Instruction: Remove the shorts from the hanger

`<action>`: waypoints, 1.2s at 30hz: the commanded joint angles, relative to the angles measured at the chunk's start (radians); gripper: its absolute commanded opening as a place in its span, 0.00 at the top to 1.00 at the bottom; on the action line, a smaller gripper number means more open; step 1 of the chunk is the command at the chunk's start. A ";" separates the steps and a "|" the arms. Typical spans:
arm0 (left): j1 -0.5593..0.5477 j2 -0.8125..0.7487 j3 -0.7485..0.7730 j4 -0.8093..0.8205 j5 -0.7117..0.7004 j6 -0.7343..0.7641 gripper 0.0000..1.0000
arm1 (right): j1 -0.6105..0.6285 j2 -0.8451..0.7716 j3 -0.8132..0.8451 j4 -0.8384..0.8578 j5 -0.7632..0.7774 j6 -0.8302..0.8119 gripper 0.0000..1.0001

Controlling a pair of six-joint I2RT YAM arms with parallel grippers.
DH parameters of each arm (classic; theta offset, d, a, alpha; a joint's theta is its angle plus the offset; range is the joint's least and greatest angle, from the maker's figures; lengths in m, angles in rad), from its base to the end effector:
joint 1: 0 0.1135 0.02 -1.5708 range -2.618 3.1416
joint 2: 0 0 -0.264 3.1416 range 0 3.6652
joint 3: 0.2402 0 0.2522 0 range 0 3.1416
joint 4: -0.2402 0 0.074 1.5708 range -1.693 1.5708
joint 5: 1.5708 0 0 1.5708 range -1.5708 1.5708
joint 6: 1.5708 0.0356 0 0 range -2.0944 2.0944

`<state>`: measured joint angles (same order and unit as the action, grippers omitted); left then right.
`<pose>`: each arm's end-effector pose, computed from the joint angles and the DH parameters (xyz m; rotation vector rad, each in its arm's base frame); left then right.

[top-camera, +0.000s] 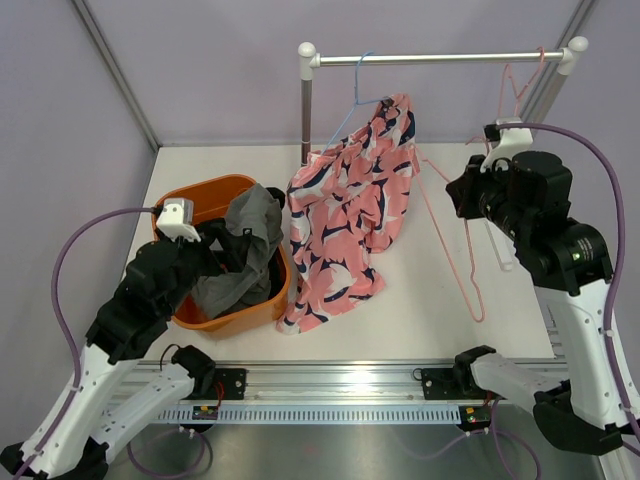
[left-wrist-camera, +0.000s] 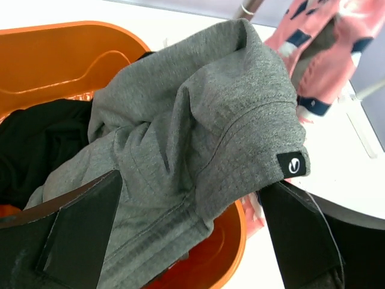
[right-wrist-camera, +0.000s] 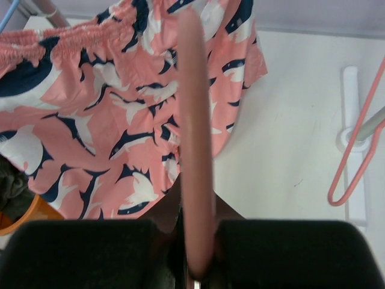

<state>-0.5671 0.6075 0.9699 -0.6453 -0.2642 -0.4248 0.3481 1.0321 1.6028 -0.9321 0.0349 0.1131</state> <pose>0.1021 -0.0540 0.3769 -0.0528 1.8665 -0.4466 0.1516 0.0537 0.4842 -0.2043 1.9309 0.2737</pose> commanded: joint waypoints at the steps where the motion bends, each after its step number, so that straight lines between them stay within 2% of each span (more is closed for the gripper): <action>1: 0.003 -0.060 -0.028 -0.014 0.082 0.040 0.01 | 0.006 0.055 0.101 0.087 0.146 -0.041 1.00; 4: 0.001 -0.107 -0.051 -0.034 0.135 0.064 0.01 | 0.006 0.161 0.227 0.075 0.233 -0.079 1.00; 9: 0.003 -0.185 -0.089 -0.065 0.138 0.110 0.01 | -0.020 0.322 0.413 0.091 0.269 -0.107 1.00; 17: 0.001 -0.316 -0.148 -0.057 0.155 0.161 0.01 | -0.184 0.528 0.658 0.131 0.036 -0.078 1.00; 19: 0.001 -0.362 -0.172 -0.033 0.158 0.156 0.01 | -0.244 0.572 0.684 0.151 -0.053 -0.064 1.00; 22: 0.001 -0.382 -0.181 -0.028 0.166 0.158 0.01 | -0.280 0.611 0.700 0.194 -0.104 -0.073 1.00; 31: 0.001 -0.396 -0.195 -0.017 0.169 0.158 0.01 | -0.311 0.706 0.707 0.259 -0.185 -0.090 1.00; 36: 0.001 -0.413 -0.200 -0.014 0.166 0.156 0.01 | -0.311 0.747 0.712 0.230 -0.185 -0.095 1.00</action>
<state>-0.5671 0.2153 0.7750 -0.7116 -0.1196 -0.2840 0.0418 1.7668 2.2841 -0.7372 -0.1135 0.0399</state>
